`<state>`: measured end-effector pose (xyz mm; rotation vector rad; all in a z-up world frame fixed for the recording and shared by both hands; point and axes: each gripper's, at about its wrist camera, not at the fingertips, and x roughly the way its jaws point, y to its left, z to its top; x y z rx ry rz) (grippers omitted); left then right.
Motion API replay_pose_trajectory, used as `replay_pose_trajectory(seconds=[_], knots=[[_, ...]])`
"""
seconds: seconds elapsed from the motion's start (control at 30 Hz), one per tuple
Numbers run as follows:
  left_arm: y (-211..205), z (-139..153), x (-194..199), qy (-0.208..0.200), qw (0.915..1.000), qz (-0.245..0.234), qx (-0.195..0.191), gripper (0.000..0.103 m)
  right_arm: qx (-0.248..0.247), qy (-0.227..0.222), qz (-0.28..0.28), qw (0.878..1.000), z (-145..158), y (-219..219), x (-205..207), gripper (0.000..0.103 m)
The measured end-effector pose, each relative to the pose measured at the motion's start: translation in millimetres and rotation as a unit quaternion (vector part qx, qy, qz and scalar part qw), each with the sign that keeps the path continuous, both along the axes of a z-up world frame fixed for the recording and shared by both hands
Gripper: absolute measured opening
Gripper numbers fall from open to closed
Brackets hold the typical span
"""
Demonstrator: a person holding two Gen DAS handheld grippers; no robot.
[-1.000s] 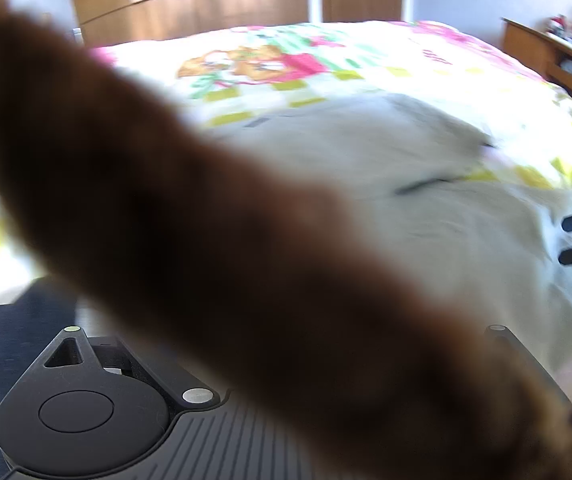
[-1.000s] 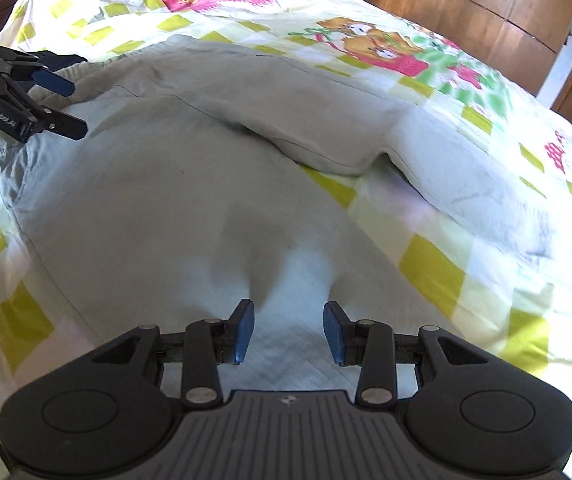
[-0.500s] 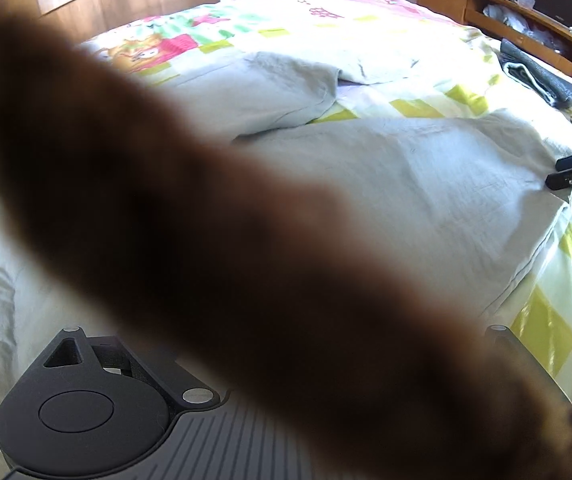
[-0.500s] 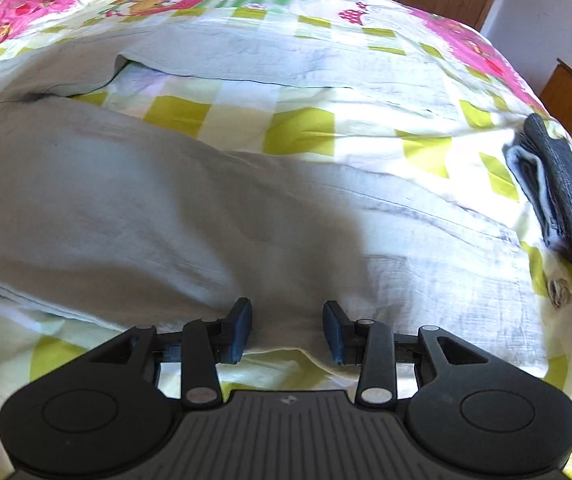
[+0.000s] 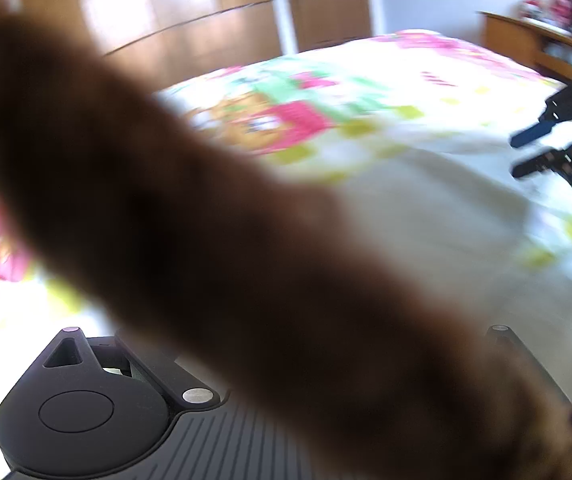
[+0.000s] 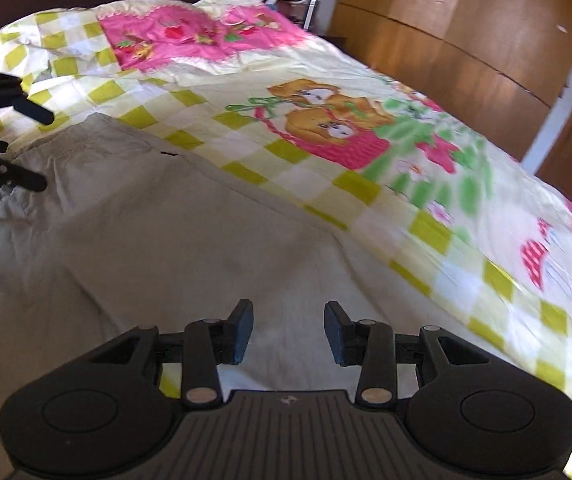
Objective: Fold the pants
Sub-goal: 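Move the right gripper over the grey pants toward the waistband, then close the right gripper on the edge of the grey pants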
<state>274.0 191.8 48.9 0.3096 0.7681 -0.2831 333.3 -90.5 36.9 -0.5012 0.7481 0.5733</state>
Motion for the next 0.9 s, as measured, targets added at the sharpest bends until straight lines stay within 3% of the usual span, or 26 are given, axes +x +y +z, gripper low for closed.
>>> replay_pose_trajectory(seconds=[0.23, 0.5, 0.6, 0.7, 0.73, 0.77, 0.83, 0.9], knots=[[65.3, -25.7, 73.0, 0.061, 0.9966, 0.053, -0.018, 0.096, -0.043, 0.037, 0.045, 0.997, -31.5, 42.2, 79.5, 0.055], [83.1, -36.1, 101.8, 0.084, 0.9944, 0.056, -0.032, 0.096, -0.074, 0.074, 0.082, 0.991, -46.2, 62.8, 109.3, 0.058], [85.5, -44.8, 113.8, 0.111, 0.9911, 0.066, -0.031, 0.093, -0.074, 0.091, 0.081, 0.990, -50.7, 63.1, 116.7, 0.063], [86.5, -51.0, 114.2, 0.118, 0.9904, 0.070, -0.018, 0.081, -0.065, 0.100, 0.075, 0.990, -51.2, 60.3, 120.8, 0.063], [86.6, -50.3, 112.4, 0.114, 0.9908, 0.070, -0.019, 0.068, -0.062, 0.102, 0.075, 0.990, -51.4, 59.5, 121.0, 0.062], [86.3, -49.3, 110.8, 0.112, 0.9913, 0.067, -0.018, 0.058, -0.060, 0.102, 0.075, 0.990, -51.6, 59.6, 120.5, 0.054], [86.1, -46.5, 107.6, 0.110, 0.9920, 0.054, -0.028, 0.027, -0.062, 0.097, 0.073, 0.991, -51.6, 62.2, 116.4, 0.036], [82.9, -45.6, 104.7, 0.107, 0.9927, 0.048, -0.029, 0.022, -0.070, 0.085, 0.069, 0.991, -50.9, 65.8, 109.9, 0.020]])
